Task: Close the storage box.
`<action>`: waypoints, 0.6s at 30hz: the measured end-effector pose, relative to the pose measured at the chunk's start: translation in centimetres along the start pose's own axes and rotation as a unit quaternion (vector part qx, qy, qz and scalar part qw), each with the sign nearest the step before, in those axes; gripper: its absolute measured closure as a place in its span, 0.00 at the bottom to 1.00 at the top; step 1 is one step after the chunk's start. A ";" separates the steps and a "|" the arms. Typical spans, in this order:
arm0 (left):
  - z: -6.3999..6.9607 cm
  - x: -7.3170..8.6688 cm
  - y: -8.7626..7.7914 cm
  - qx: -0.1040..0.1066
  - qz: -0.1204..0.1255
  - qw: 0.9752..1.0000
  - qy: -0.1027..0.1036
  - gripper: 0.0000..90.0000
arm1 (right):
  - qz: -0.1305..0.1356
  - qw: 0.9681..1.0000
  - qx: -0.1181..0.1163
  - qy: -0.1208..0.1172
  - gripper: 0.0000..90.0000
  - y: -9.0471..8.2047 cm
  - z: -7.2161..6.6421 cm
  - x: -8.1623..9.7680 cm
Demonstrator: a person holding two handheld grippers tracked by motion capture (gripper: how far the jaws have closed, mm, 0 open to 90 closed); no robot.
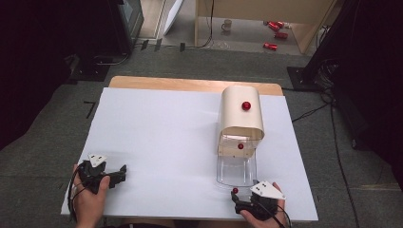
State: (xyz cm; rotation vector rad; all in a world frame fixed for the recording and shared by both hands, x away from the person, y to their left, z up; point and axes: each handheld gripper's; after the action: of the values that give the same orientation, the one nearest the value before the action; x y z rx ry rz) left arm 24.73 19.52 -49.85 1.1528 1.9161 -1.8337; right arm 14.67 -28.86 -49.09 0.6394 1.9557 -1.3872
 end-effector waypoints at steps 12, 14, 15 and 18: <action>0.0 0.0 0.0 0.000 0.000 1.000 0.000 0.00 | 0.012 1.000 0.008 0.025 0.12 0.5 0.7 -1.2; 0.0 0.0 0.0 0.000 0.000 1.000 0.000 0.00 | 0.012 1.000 0.008 0.026 0.12 0.6 0.8 -1.3; 0.0 0.0 0.0 0.000 0.000 1.000 0.000 0.00 | 0.013 0.999 0.007 0.030 0.11 0.7 0.9 -1.4; 0.0 0.0 0.0 0.000 0.000 1.000 0.000 0.00 | 0.012 0.999 0.015 0.038 0.08 1.2 1.0 -1.9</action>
State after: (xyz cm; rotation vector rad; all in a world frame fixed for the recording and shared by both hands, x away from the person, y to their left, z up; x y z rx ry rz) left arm 24.72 19.52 -49.85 1.1534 1.9163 -1.8334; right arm 17.06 -29.50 -48.69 0.7372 1.9824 -1.3989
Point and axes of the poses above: each handheld gripper's, and its own axes: y roughly forward along the jaws, x roughly out of its underside, z roughly to its right, and after that the axes turned 13 degrees about y, right-handed
